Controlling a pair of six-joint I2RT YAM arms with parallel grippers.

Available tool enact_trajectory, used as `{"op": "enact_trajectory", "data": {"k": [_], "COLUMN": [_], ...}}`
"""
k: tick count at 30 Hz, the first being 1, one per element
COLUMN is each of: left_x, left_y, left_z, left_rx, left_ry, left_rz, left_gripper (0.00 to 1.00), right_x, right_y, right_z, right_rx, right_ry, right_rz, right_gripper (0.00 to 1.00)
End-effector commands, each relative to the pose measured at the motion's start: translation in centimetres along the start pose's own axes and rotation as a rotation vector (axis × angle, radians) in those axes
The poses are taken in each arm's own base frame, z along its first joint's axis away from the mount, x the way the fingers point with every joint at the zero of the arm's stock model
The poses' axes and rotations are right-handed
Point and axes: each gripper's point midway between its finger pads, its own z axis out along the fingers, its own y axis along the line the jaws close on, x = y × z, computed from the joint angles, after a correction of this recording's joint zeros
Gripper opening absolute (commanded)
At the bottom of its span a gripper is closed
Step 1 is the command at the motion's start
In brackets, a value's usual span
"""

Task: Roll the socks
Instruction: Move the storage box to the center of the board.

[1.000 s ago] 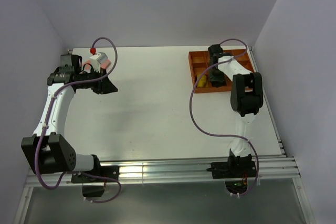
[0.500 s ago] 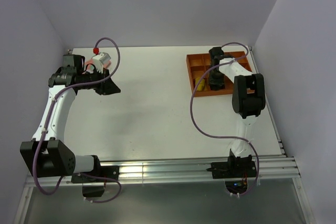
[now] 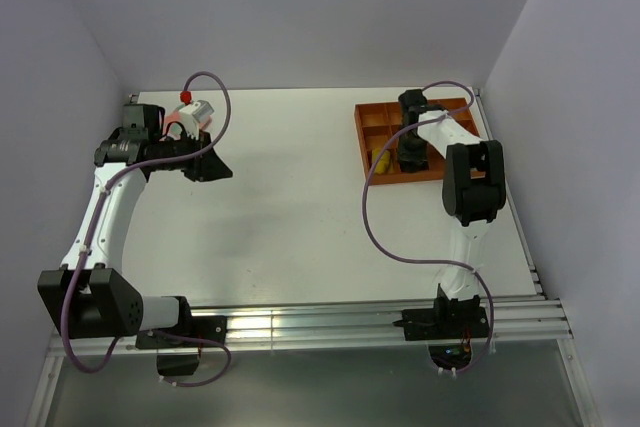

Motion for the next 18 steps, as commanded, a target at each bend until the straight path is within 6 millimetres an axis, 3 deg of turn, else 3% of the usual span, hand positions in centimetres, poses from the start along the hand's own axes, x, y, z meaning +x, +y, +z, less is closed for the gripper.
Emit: {"op": "enact_trajectory", "data": {"k": [1,6,13,18], "left_x": [-1.1,-1.2,-1.4,-1.5], "left_y": [-0.6,-1.5,-1.6,-1.7], "left_z": [-0.5,-0.2,0.0,0.1], "left_rx": [0.000,0.019,0.025,0.024], "left_ry": [-0.034,-0.021,-0.021,-0.023], "left_rz": [0.027,0.051,0.050,0.052], "left_gripper": [0.18,0.18,0.18,0.19], "right_x": [6.4,6.5,6.3,5.7], "right_y": [1.0,1.1,0.9,0.6], "right_z": [0.8,1.0,0.8,0.0], "right_rx": [-0.051,-0.082,-0.085,-0.081], "right_ry": [0.255,0.278,0.245,0.196], "right_rz": [-0.019,0.000,0.000,0.009], "right_gripper": [0.05,0.11,0.41,0.52]}}
